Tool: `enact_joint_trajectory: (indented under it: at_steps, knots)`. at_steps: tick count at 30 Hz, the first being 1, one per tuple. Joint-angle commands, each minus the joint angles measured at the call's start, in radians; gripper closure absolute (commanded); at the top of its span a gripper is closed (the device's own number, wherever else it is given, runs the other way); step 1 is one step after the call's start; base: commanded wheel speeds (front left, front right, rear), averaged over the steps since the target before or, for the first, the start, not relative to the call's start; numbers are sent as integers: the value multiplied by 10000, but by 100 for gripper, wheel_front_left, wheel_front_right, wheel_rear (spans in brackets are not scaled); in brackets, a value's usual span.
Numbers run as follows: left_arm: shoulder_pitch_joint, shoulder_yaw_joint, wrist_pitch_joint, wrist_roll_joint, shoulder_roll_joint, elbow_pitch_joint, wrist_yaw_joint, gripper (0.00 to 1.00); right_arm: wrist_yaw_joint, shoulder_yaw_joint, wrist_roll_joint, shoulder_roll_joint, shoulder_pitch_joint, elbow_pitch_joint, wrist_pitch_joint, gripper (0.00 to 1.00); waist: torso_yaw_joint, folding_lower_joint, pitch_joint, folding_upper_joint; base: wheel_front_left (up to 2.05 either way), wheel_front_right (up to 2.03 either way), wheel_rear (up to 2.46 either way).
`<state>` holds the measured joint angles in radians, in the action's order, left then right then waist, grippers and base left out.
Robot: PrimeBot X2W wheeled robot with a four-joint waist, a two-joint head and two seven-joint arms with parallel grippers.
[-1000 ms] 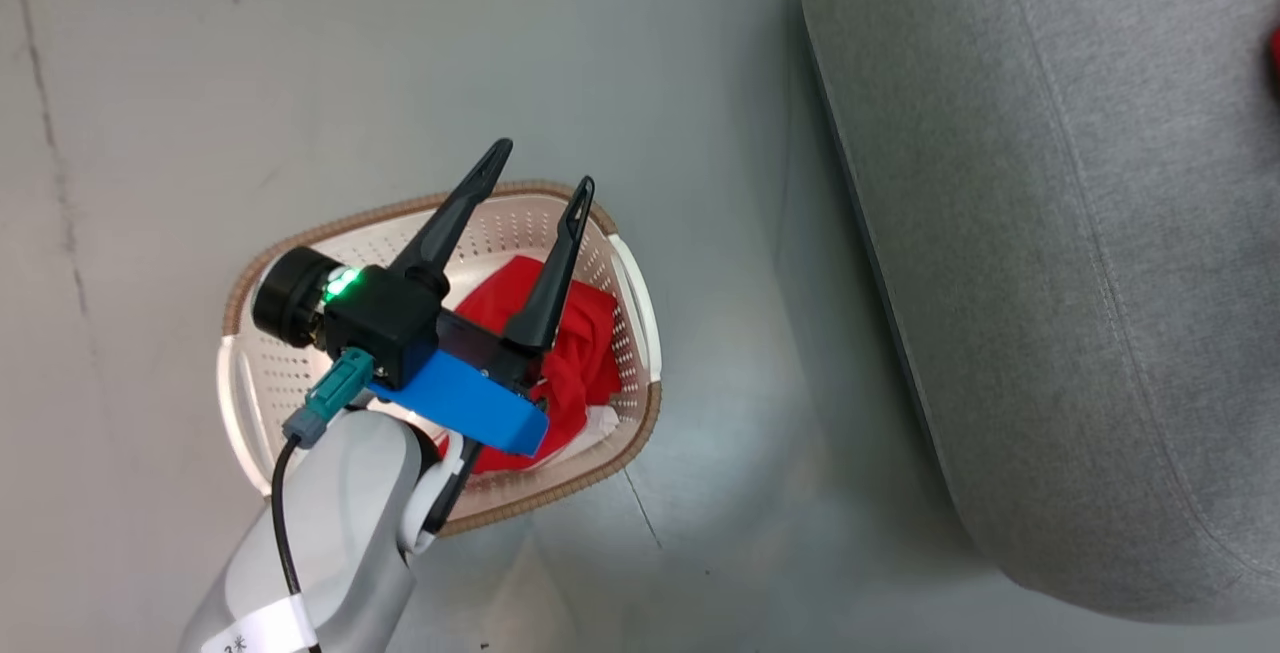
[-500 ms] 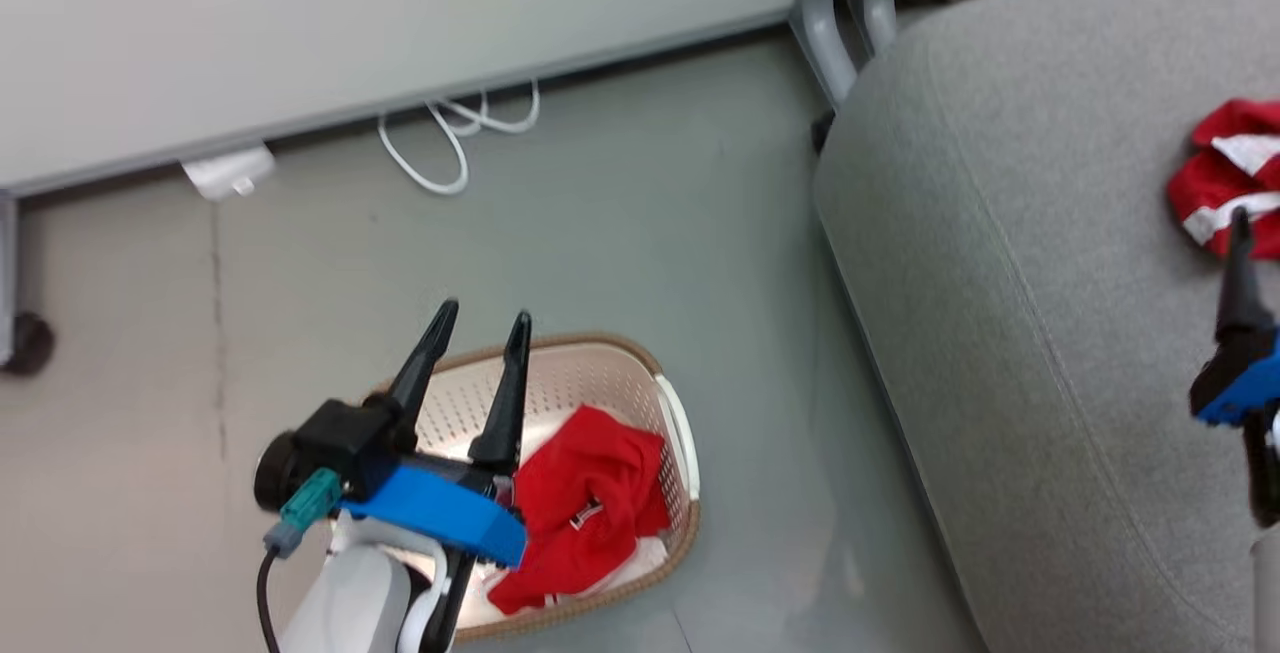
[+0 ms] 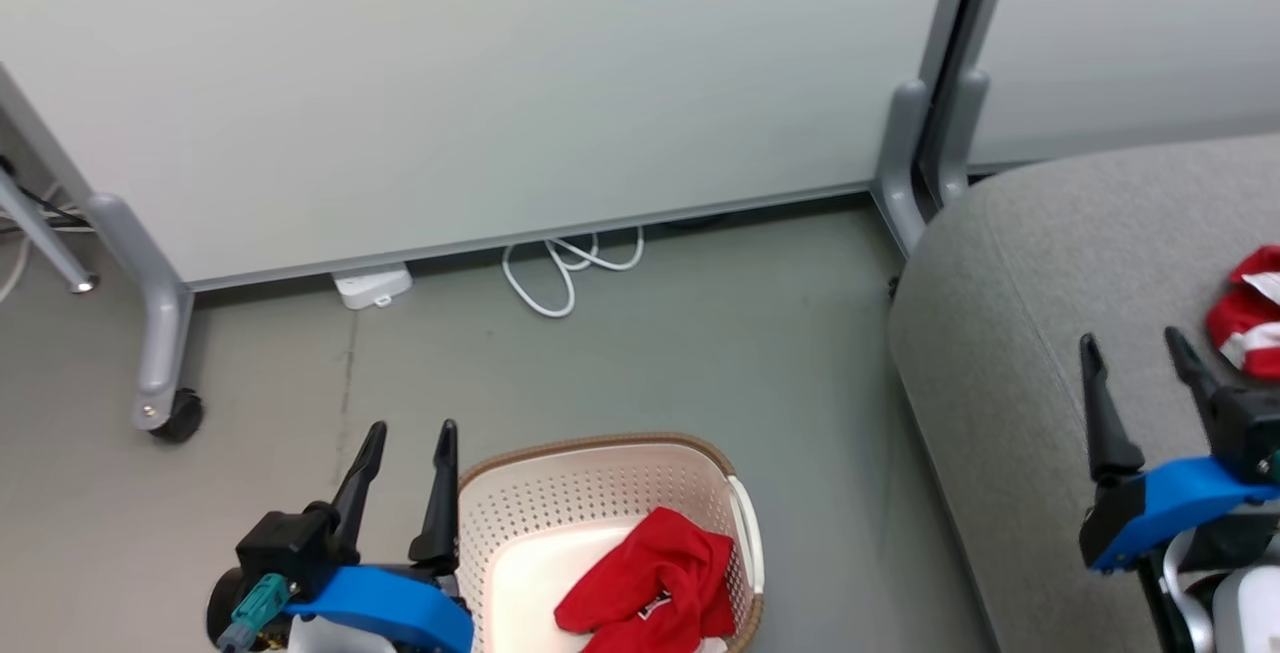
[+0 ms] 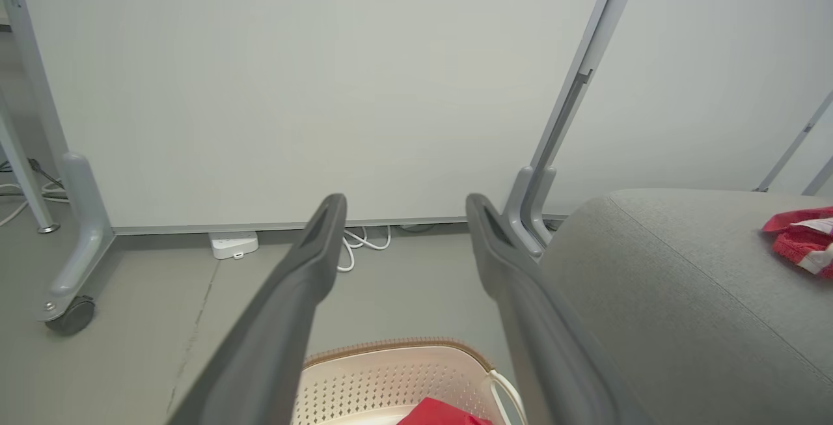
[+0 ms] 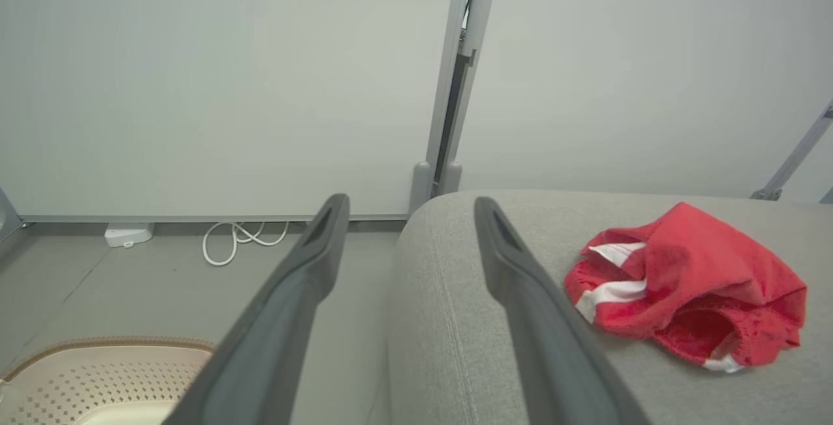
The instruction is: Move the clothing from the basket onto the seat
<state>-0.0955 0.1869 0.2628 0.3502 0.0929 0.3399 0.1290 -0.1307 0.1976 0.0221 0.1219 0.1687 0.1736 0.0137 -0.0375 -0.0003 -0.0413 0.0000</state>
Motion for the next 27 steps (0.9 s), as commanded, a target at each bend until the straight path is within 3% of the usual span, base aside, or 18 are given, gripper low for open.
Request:
enact_joint_trajectory:
  at_steps: [1,13,27]
  knots:
    - [137,-133,30,-77,28,32,26,0,-1,-91,-71,-101,-344,-247,-71,0,303,3,286,0,0,0,0]
    - [614,-742,30,-249,7,259,26,0,-1,-524,-391,-662,-1979,-1353,-289,0,857,3,668,0,0,0,0]
    - [542,-941,30,-359,-52,336,26,0,-1,-643,-630,-723,-2079,-1342,-283,0,915,3,621,0,0,0,0]
